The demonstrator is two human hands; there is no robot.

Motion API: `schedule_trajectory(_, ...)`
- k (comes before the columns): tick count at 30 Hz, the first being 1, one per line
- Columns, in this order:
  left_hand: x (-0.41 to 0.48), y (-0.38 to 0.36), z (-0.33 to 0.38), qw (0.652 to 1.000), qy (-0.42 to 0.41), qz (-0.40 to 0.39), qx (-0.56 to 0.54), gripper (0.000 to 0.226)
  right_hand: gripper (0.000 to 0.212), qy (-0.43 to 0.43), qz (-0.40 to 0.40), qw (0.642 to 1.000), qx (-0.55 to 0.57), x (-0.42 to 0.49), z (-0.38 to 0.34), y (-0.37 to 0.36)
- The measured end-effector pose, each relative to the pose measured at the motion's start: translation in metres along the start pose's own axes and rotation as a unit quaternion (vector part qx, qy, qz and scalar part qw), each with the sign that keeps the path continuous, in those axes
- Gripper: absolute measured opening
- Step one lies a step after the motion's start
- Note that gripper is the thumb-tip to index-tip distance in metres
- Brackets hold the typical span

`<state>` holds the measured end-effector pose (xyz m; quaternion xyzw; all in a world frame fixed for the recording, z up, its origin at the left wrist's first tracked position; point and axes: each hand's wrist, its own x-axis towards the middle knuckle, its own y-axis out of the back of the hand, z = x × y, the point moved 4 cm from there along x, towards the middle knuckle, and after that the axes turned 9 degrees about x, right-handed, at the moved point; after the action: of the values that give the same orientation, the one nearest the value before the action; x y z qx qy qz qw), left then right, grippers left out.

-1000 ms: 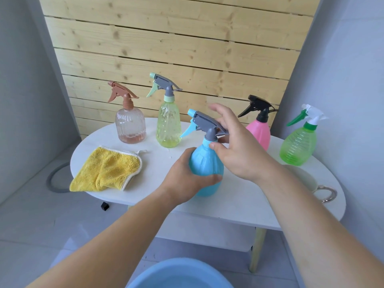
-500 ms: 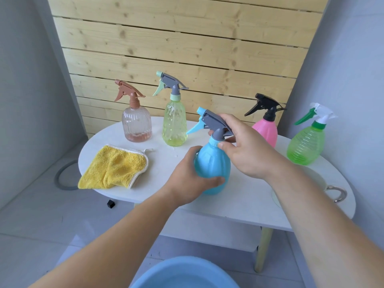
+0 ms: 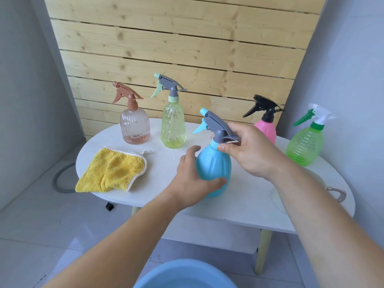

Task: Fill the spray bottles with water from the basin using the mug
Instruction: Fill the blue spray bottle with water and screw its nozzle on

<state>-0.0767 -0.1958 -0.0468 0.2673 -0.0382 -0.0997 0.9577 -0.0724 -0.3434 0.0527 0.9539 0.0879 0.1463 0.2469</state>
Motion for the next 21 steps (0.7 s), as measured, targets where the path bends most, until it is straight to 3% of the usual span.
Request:
schedule_trajectory(2,0.002,-0.002,0.000,0.999,-0.022,-0.027,-0.020,0.111,0.023,0.001,0.002,1.000,0.016,-0.001,0.003,0.000)
schedule_trajectory(4,0.002,0.001,0.002,0.999,-0.034,0.002,-0.005,0.100,0.025,-0.003,0.008,0.999,0.033,-0.001,0.006,0.000)
schedule_trajectory(6,0.002,0.002,0.002,0.998,-0.022,0.047,0.032,0.108,0.023,-0.007,0.015,0.998,0.054,0.000,0.008,0.001)
schedule_trajectory(11,0.007,-0.002,-0.001,0.998,-0.022,-0.034,-0.039,0.116,0.019,-0.003,0.017,0.996,0.082,-0.001,0.011,0.002)
schedule_trajectory(14,0.007,0.006,-0.002,1.000,-0.013,0.020,-0.001,0.118,0.018,0.003,0.024,0.995,0.095,-0.001,0.014,0.002)
schedule_trajectory(16,0.004,0.000,-0.001,1.000,-0.010,0.011,0.011,0.124,0.018,0.006,0.022,0.993,0.112,-0.001,0.016,0.002)
schedule_trajectory(19,0.005,-0.006,-0.006,0.997,-0.011,-0.050,-0.066,0.104,0.020,0.004,0.012,0.989,0.145,-0.001,0.018,0.002)
schedule_trajectory(21,0.005,0.000,-0.005,0.998,-0.025,-0.024,-0.056,0.091,0.022,-0.002,0.009,0.985,0.170,-0.002,0.019,0.002)
